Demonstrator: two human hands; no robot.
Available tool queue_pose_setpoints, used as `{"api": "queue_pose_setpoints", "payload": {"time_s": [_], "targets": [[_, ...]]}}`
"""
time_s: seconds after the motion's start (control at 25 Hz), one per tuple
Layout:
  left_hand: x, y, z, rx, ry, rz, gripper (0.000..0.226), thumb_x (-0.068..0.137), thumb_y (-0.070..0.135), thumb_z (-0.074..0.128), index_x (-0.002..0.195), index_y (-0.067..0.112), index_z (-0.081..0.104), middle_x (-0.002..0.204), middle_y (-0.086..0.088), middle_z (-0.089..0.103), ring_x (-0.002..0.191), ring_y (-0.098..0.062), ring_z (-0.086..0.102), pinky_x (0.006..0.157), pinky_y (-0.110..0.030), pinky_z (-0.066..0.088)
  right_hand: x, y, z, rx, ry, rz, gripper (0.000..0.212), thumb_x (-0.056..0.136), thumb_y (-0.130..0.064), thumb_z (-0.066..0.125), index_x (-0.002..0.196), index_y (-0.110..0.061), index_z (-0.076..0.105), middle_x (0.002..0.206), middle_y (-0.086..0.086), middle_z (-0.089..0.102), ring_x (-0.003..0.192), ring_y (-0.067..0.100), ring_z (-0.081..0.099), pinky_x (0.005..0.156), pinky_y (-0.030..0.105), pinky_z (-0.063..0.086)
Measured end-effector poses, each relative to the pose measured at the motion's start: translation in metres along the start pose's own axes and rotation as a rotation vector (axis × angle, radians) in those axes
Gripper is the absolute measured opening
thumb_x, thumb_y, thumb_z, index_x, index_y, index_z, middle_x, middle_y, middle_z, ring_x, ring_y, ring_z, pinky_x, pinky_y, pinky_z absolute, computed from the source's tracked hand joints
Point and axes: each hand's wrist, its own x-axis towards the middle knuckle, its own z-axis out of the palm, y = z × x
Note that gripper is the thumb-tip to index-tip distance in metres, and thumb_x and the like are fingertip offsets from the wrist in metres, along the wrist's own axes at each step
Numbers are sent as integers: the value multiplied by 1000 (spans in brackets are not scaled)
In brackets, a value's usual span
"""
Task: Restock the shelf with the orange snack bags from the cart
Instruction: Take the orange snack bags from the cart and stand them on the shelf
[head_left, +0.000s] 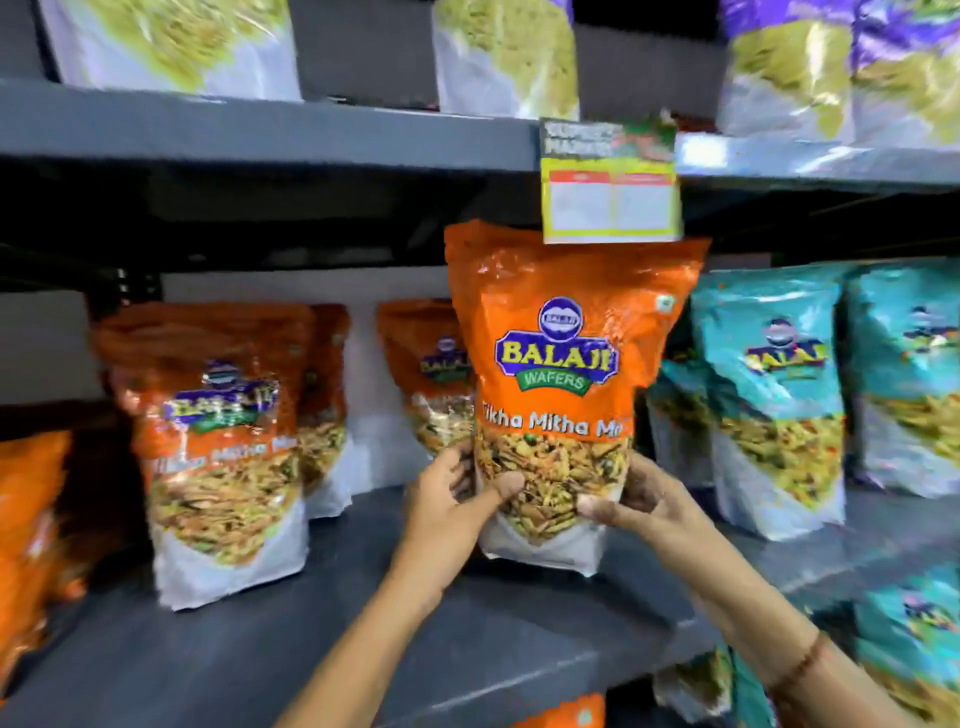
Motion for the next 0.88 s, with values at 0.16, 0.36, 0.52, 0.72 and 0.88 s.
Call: {"api": "queue_pose_setpoints", "payload": {"time_s": [0.16,0.36,0.52,0.72,0.88], "targets": [[28,-28,-20,79,68,-82,23,77,20,77,92,32,64,103,6,74,97,-9,70,89,-31,56,49,25,12,-12,-105,91,47,77,-27,82,121,-25,65,123,0,73,118,19,67,96,31,55],[53,-55,-26,155,74,-162,27,76,36,76,99,34,64,107,9,74,102,-10,69,95,-42,55,80,43,13,-51,-139,185,46,82,-19,76,126,-20,62,124,1,72,118,18,66,100,35,53],[64,-68,-25,157,50,-208,26,76,40,75,96,36,60,109,9,73,105,-11,68,96,-40,54,88,50,9,-58,-133,222,42,83,-12,75,123,-17,62,119,0,75,109,10,70,78,15,58],[66,-74,-24,217,64,-223,38,70,54,74,99,35,59,112,6,72,104,-13,68,94,-43,55,90,52,10,-15,-144,248,43,87,-13,73,126,-20,58,122,0,74,108,10,71,79,17,58],[61,-72,-23,248,115,-216,52,65,60,74,106,29,62,109,5,74,100,-15,69,92,-46,56,87,55,15,54,-165,266,46,90,-15,70,132,-22,52,128,0,70,115,13,68,86,23,59]]}}
